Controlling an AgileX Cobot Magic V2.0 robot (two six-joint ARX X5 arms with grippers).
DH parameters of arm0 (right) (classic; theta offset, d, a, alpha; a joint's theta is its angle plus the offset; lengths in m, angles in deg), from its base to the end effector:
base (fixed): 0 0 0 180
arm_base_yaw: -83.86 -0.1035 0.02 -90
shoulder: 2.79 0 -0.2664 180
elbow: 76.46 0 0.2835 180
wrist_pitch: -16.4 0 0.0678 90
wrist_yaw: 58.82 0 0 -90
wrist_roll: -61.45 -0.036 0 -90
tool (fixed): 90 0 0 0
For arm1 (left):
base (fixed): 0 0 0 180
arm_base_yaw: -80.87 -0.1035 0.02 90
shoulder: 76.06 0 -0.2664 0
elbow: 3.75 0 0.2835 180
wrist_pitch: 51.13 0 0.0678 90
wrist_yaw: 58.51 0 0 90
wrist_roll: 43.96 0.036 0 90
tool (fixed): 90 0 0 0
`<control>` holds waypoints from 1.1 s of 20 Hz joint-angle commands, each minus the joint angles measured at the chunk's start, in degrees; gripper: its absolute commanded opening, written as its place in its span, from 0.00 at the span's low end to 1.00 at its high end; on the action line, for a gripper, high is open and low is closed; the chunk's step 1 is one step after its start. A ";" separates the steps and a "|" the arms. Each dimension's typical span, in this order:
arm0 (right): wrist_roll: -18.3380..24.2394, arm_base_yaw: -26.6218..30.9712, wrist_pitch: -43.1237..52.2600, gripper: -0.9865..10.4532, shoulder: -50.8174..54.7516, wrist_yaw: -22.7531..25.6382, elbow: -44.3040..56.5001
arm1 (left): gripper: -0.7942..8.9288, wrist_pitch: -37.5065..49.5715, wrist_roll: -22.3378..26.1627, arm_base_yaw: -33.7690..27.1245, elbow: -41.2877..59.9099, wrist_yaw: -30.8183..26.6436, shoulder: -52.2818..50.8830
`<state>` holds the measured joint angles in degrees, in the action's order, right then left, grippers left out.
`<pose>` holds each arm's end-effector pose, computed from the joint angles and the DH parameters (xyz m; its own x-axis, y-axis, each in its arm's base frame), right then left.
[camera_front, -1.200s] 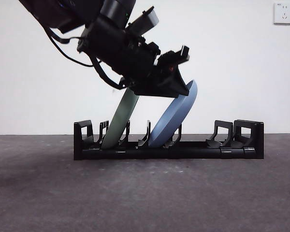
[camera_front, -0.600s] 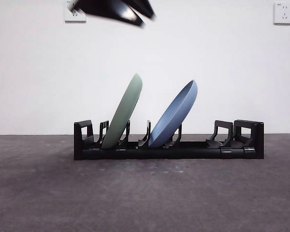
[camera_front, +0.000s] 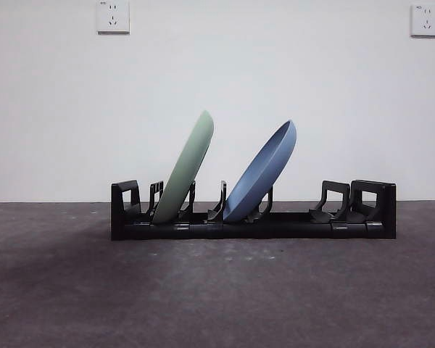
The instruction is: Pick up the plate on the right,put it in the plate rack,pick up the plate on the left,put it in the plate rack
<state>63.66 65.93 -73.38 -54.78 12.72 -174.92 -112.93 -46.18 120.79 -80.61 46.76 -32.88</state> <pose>0.1158 0.0494 0.4490 0.5592 0.5137 -0.6507 -0.5360 0.8228 0.1890 0.1106 -0.1049 0.3947 0.4835 -0.7480 -0.4547 0.7826 0.6021 -0.1582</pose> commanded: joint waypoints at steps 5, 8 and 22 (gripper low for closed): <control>0.44 -0.04 -1.36 0.20 0.13 -0.22 0.42 | 0.20 -0.52 -0.57 0.15 -0.09 0.13 -1.53; 0.66 -0.04 -1.36 0.08 0.13 -0.22 0.42 | 0.07 -0.52 -0.55 0.15 -0.09 0.15 -0.74; -0.55 -0.04 -1.33 0.09 -2.21 2.97 0.37 | 0.08 -0.50 -0.31 0.15 -0.09 0.11 1.40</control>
<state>63.40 65.93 -73.38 -56.99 15.76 -174.92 -113.50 -46.18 120.81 -80.63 46.74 -31.38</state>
